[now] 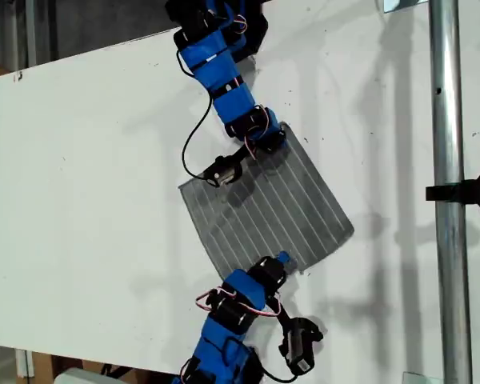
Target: Grasp corners of a towel and fold twice.
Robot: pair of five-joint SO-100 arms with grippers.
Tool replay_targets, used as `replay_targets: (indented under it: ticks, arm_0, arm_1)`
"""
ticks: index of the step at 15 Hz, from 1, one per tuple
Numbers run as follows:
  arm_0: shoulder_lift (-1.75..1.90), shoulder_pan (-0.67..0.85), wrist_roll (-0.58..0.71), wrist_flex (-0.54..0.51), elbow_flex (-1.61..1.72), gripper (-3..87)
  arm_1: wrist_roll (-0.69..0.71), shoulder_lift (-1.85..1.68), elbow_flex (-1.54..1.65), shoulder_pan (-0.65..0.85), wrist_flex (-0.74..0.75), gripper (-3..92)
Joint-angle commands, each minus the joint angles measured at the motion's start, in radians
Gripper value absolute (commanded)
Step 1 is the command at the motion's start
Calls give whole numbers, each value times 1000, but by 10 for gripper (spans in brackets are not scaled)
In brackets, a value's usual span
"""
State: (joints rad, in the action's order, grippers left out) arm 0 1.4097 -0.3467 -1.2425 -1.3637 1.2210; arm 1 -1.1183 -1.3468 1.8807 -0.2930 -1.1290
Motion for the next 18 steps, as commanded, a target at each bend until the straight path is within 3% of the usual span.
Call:
replay_targets:
  ticks: [1, 3, 8, 11, 16, 18]
  arm_0:
    - [8, -46, 48, 49, -77, 318]
    - [-38, -51, 100, 49, -106, 342]
    - [-403, -58, 77, 34, -330, 320]
    - [-472, -74, 58, 94, -341, 292]
    - [-678, -150, -109, 135, -336, 267]
    - [-752, -158, -152, 158, -342, 196]
  arm_1:
    - [11, 3, -3, 21, 6, -3]
    - [11, 3, -3, 21, 6, -3]
    - [5, 5, -3, 17, 8, -3]
    - [9, 5, -3, 21, 9, -3]
    - [9, 5, -3, 25, 9, -3]
    - [8, 8, -5, 20, 9, -3]
